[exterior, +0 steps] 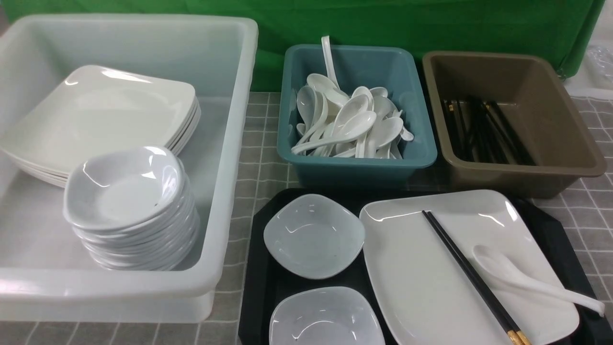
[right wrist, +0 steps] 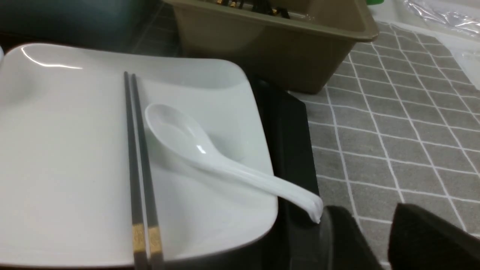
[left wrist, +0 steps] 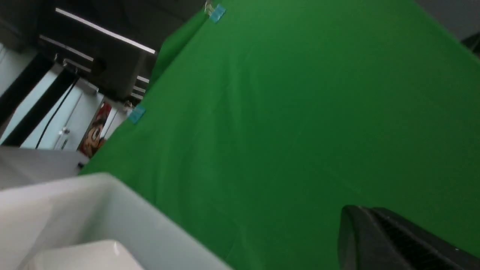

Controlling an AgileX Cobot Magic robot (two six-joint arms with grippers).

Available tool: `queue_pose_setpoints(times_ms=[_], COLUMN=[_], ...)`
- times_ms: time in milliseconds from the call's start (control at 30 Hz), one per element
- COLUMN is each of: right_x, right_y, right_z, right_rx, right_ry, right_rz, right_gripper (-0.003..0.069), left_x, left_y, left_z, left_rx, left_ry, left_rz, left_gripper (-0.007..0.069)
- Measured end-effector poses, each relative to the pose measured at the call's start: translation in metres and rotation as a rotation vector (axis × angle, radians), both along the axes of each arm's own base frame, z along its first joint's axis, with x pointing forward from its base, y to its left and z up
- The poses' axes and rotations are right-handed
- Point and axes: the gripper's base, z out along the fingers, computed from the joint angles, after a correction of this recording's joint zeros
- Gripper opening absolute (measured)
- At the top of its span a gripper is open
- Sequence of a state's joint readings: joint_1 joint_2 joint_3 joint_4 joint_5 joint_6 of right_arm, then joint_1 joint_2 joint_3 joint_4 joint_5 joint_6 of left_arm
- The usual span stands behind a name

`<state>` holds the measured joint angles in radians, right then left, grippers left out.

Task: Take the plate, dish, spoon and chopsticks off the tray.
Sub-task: Use the right arm to grab a soup spoon from the plate

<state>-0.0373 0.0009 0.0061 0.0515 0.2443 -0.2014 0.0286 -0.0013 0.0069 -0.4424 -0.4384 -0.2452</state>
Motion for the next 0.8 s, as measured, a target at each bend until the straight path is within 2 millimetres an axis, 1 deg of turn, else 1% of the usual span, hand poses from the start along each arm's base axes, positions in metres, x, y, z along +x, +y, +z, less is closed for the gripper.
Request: queue_pose_setpoints(times_ms=[67,133,167,200,233,300,333,367,400,433,467,500,533,567,600,633,667,700,733,767,800], right_x=[0.001,0.003,0.003,0.004,0.004,0.003,0.003,0.002,0.001,0.001,0.0,0.0,0.0,-0.002,-0.003,-0.003,-0.002,-0.001,-0.001,0.0,0.0], right_y=[0.0,0.001,0.002,0.001,0.0,-0.002,-0.004,-0.005,-0.006,-0.006,-0.007,-0.008,-0.008,-0.009,-0.01,-0.01,-0.009,-0.006,-0.003,0.001,0.002], right_z=[0.004,0.012,0.014,0.023,0.029,0.037,0.042,0.045,0.047,0.048,0.051,0.052,0.053,0.057,0.059,0.06,0.064,0.066,0.076,0.086,0.093], right_rx=[0.055,0.21,0.259,0.477,0.631,0.781,0.863,0.899,0.907,0.907,0.902,0.902,0.901,0.9,0.902,0.912,0.925,0.921,0.887,0.836,0.812], right_ry=[-0.045,-0.136,-0.161,-0.263,-0.323,-0.408,-0.465,-0.504,-0.533,-0.539,-0.583,-0.599,-0.604,-0.653,-0.681,-0.697,-0.661,-0.61,-0.559,-0.462,-0.456], right_rz=[-0.01,-0.033,-0.039,-0.066,-0.083,-0.093,-0.094,-0.092,-0.089,-0.088,-0.083,-0.081,-0.081,-0.075,-0.071,-0.068,-0.058,-0.051,-0.032,-0.013,-0.005], right_gripper=[0.0238,0.0238,0.0238,0.0238,0.0238,0.0238,0.0238,0.0238,0.0238,0.0238,0.0238,0.0238,0.0238,0.0238,0.0238,0.0235,0.0223,0.0206,0.0181,0.0128,0.0118], left_x=[-0.005,-0.011,-0.014,-0.018,-0.021,-0.025,-0.024,-0.023,-0.019,-0.015,-0.004,0.002,0.005,0.024,0.03,0.047,0.061,0.072,0.079,0.096,0.098], left_y=[0.003,0.005,0.006,0.006,0.005,0.001,-0.004,-0.01,-0.014,-0.015,-0.017,-0.017,-0.016,-0.016,-0.016,-0.017,-0.019,-0.021,-0.023,-0.028,-0.029], left_z=[0.007,0.015,0.02,0.034,0.049,0.081,0.104,0.131,0.147,0.15,0.169,0.18,0.18,0.191,0.195,0.193,0.193,0.188,0.187,0.176,0.176], left_rx=[-0.059,-0.095,-0.107,-0.121,-0.116,-0.083,-0.025,0.039,0.085,0.092,0.138,0.152,0.158,0.196,0.215,0.259,0.31,0.344,0.37,0.421,0.427], left_ry=[-0.108,-0.224,-0.258,-0.317,-0.345,-0.367,-0.33,-0.258,-0.179,-0.15,-0.013,0.084,0.097,0.289,0.377,0.541,0.678,0.774,0.829,0.951,0.956], left_rz=[0.004,0.006,0.003,-0.005,-0.014,-0.043,-0.075,-0.111,-0.128,-0.131,-0.132,-0.13,-0.127,-0.12,-0.122,-0.143,-0.181,-0.221,-0.254,-0.344,-0.354], left_gripper=[0.002,0.002,0.002,0.002,0.002,0.002,0.002,0.002,0.002,0.002,0.002,0.002,0.002,0.002,0.002,0.002,0.002,0.002,0.002,0.002,0.002])
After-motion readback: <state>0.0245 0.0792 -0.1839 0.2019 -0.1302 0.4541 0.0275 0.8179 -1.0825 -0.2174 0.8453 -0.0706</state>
